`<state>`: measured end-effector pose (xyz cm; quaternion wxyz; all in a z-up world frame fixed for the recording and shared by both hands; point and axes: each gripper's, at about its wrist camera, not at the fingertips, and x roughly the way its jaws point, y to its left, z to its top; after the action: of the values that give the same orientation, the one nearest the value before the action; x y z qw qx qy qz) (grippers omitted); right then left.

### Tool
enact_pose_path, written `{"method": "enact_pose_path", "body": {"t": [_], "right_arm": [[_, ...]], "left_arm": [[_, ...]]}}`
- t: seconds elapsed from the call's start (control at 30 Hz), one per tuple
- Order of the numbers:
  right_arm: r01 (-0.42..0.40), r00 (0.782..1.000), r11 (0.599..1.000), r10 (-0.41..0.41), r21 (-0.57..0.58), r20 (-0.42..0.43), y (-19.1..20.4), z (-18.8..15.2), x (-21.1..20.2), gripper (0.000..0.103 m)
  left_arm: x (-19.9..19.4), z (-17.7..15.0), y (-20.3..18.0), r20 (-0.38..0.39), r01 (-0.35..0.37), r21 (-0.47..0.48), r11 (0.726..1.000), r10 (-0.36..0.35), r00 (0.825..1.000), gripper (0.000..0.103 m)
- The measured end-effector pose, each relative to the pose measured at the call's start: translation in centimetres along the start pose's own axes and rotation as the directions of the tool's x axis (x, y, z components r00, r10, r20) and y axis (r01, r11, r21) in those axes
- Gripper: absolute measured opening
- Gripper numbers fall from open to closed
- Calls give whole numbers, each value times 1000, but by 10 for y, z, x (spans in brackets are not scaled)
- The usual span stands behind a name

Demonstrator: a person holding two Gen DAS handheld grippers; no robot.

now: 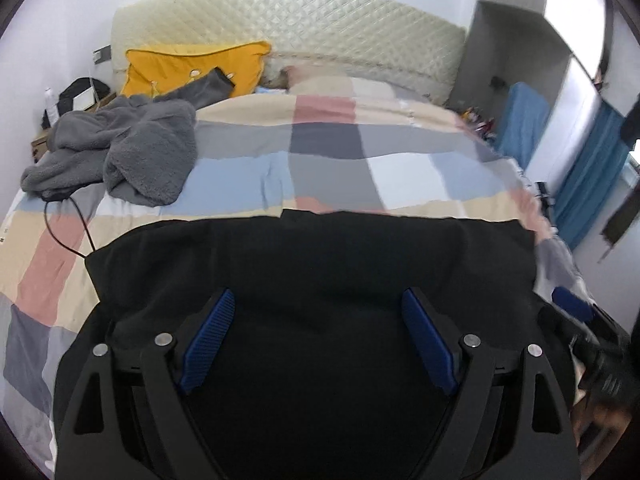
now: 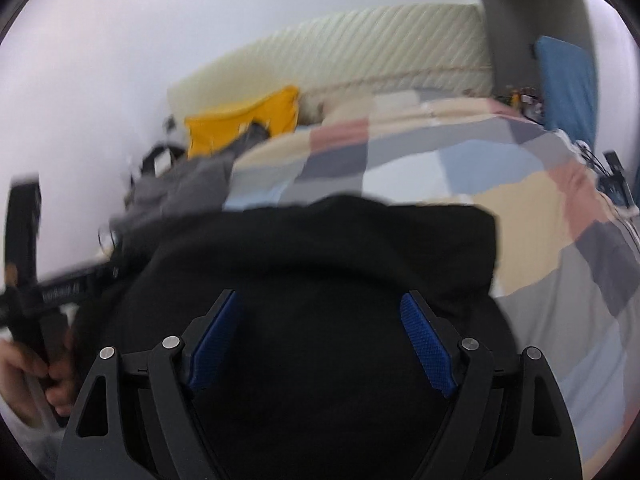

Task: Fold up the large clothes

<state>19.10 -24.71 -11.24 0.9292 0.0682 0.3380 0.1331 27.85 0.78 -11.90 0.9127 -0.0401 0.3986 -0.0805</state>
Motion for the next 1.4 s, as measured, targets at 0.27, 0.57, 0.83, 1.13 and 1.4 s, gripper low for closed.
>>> {"method": "enact_pose_path", "body": {"t": [0.27, 0.57, 0.83, 1.13, 1.4], "right_arm": [[51, 997, 999, -52, -14, -53, -6, 17, 52, 83], [71, 992, 997, -75, -39, -105, -6, 22, 88, 88], [71, 991, 996, -76, -49, -113, -2, 22, 92, 90], [47, 993, 993, -58, -111, -99, 3, 27, 71, 90], [209, 976, 956, -218, -205, -24, -13, 25, 57, 91]], "left_arm": [[46, 16, -8, -47, -97, 31, 995, 98, 994, 86], [86, 17, -13, -70, -152, 60, 986, 156, 985, 88], [103, 22, -6, -74, -128, 114, 985, 137, 988, 91], [45, -2, 34, 75, -159, 125, 979, 151, 986, 95], [38, -8, 68, 63, -250, 112, 962, 245, 968, 97]]}}
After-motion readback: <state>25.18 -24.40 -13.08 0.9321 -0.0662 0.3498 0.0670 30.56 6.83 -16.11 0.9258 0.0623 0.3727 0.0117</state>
